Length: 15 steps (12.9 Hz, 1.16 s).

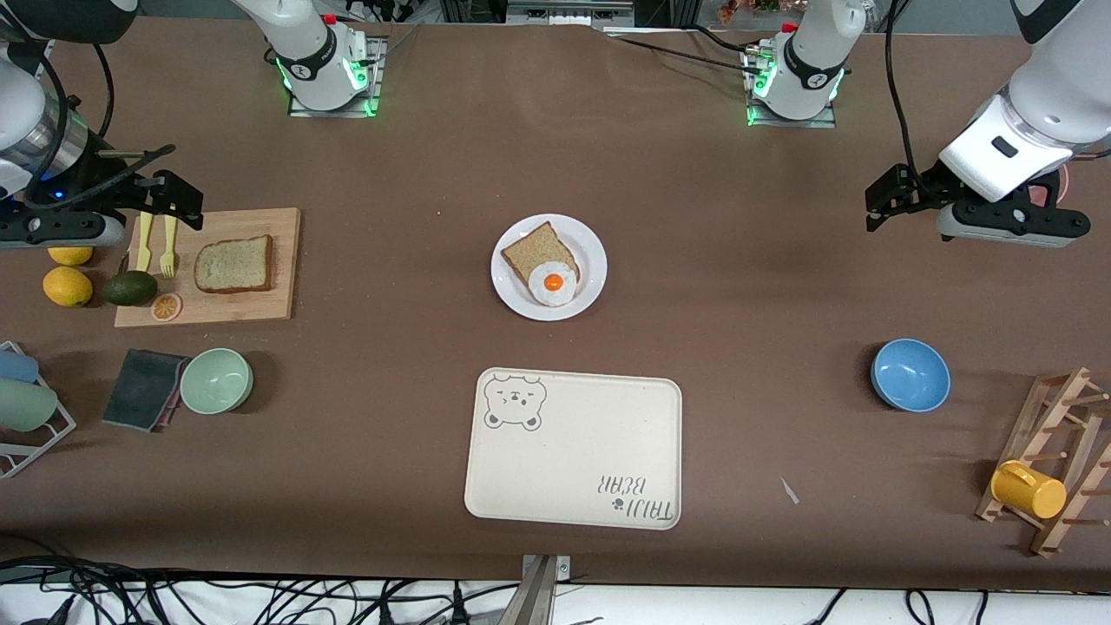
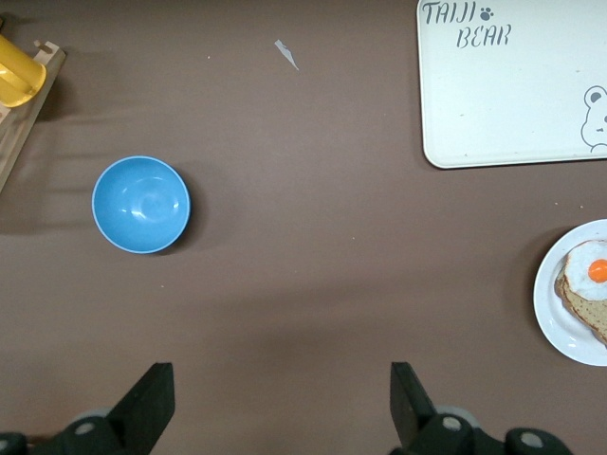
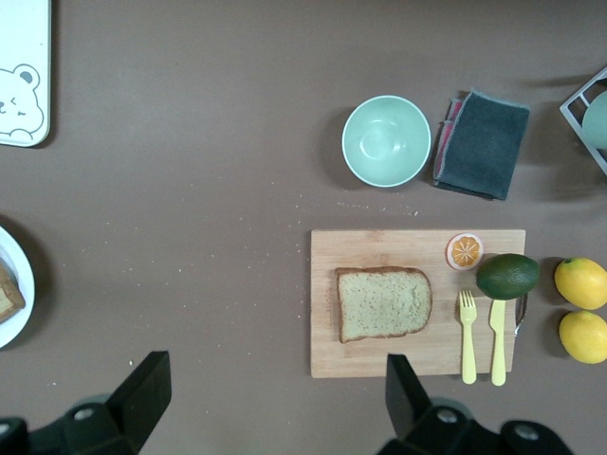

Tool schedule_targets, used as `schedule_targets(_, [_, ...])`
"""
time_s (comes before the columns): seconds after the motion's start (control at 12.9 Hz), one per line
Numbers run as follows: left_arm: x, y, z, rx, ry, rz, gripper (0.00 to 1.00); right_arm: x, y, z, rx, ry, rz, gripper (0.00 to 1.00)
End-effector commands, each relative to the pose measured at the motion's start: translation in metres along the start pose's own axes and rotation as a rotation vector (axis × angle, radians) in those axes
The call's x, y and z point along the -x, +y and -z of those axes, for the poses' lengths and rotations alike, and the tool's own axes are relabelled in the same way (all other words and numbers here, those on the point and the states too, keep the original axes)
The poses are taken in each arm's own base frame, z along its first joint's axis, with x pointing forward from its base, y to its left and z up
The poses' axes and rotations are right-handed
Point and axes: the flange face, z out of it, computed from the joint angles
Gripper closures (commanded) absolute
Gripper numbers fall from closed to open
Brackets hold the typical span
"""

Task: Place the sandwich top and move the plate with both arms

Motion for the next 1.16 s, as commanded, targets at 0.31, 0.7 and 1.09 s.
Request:
schedule_targets(0.31, [-0.003,-0.003,0.005,-0.034,-0.008,-0.001,0.00,0.002,0.002,0.000,-0.010,-0.005,0.011,0.00])
schedule_targets(0.7, [-0.003,-0.002,0.005,-0.035,-0.008,-0.004,0.00,-0.003,0.000,-0.008,-0.003,-0.018,0.016,0.00])
schedule_targets(1.09, [-0.003,-0.002,0.005,-0.034,-0.008,-0.004,0.00,-0.009,-0.022,-0.023,0.018,-0.044,0.062,0.00])
